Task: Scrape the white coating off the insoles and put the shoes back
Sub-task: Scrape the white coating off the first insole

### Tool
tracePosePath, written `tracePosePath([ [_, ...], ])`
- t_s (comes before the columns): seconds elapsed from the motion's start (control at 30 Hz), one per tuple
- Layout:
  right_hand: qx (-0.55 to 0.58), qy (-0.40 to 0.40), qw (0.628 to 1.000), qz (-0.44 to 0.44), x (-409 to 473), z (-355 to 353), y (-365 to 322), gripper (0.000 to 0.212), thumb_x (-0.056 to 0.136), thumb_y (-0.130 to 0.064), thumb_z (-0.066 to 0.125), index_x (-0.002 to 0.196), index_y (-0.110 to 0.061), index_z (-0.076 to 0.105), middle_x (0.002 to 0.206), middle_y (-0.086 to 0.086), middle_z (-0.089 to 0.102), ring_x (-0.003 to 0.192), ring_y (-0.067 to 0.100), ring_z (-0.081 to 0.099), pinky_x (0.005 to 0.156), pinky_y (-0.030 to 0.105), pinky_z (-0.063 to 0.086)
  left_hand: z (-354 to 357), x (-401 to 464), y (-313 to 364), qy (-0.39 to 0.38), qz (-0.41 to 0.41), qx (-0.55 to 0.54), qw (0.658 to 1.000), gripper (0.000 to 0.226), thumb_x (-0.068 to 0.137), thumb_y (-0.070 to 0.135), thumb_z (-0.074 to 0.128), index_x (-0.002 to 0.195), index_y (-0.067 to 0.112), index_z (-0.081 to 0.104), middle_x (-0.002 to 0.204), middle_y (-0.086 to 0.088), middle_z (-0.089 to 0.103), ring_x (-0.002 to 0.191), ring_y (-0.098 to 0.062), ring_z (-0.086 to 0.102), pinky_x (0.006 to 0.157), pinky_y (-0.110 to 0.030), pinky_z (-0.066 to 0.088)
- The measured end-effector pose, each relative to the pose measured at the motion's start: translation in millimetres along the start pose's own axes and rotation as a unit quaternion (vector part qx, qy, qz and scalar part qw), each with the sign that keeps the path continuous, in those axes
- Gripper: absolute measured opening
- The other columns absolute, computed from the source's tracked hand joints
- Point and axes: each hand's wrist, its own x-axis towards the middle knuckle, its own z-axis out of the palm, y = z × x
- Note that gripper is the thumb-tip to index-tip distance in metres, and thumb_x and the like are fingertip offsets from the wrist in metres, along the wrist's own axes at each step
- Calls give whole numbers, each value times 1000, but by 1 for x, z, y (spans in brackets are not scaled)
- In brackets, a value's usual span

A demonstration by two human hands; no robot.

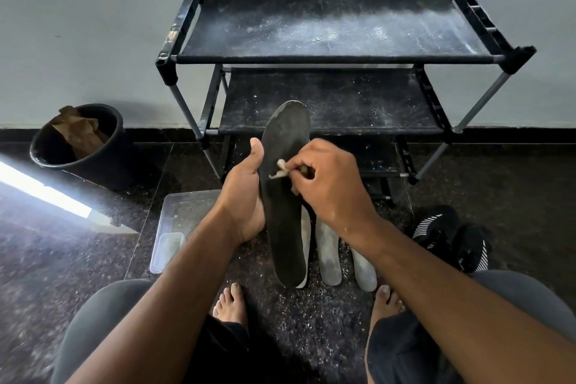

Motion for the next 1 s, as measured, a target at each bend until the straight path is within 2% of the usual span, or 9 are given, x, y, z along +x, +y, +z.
tracePosePath([
  [0.1,-22,22,999,-16,-4,3,0,4,84,-2,73,85,-6,75,85,0,62,71,9,59,65,27,53,6,-3,-1,-4,-10,8,1000,69,107,59,32,140,6,62,139,-20,64,131,-31,62,108,-44,51],
  [0.2,-31,-27,999,-30,-14,12,-4,9,83,2,70,86,-5,75,86,1,62,75,12,60,69,28,53,7,-4,0,16,-11,13,1000,65,107,57,35,129,5,68,126,-15,72,115,-25,71,94,-36,60],
  [0.37,-52,18,998,-15,5,-2,5,7,83,0,72,84,-6,76,86,2,62,74,10,59,69,30,54,13,-11,-1,8,-28,34,999,69,107,60,30,134,6,65,128,-20,70,113,-31,70,99,-46,58],
  [0.43,-31,56,998,24,11,-10,11,5,87,-3,71,86,-5,74,89,0,60,69,11,61,57,28,57,16,-12,-2,0,-40,58,997,76,106,63,26,133,3,64,123,-22,71,102,-32,73,91,-45,61],
  [0.5,-20,56,997,46,9,-10,13,5,89,-3,69,88,-5,74,93,-1,59,69,10,63,51,26,57,20,-15,-2,2,-36,97,995,79,106,63,22,127,1,66,103,-21,76,81,-30,75,72,-39,65],
  [0.6,-41,9,999,4,-2,0,5,7,85,-1,71,87,-6,76,90,1,63,75,7,61,66,24,55,18,-15,-3,22,-9,143,989,71,108,59,25,123,5,68,82,-12,77,66,-23,75,54,-31,59],
  [0.73,-50,4,999,-6,4,-2,7,7,85,-3,71,87,-7,76,89,1,62,78,10,61,69,25,55,17,-17,-1,15,-26,140,990,75,106,63,27,122,4,70,95,-22,74,71,-32,73,60,-37,62],
  [0.87,-52,94,994,27,15,-13,17,6,86,-2,71,86,-8,75,90,-2,61,74,4,58,65,7,47,21,-20,0,-21,-45,129,990,76,107,61,25,128,1,66,96,-28,71,70,-33,71,62,-38,63],
  [1.0,-56,44,997,-20,2,0,8,7,85,-1,71,86,-7,75,90,-1,61,80,8,59,69,13,50,18,-18,-2,-17,-51,115,992,73,107,61,30,136,2,61,104,-22,72,82,-33,71,71,-44,61],
])
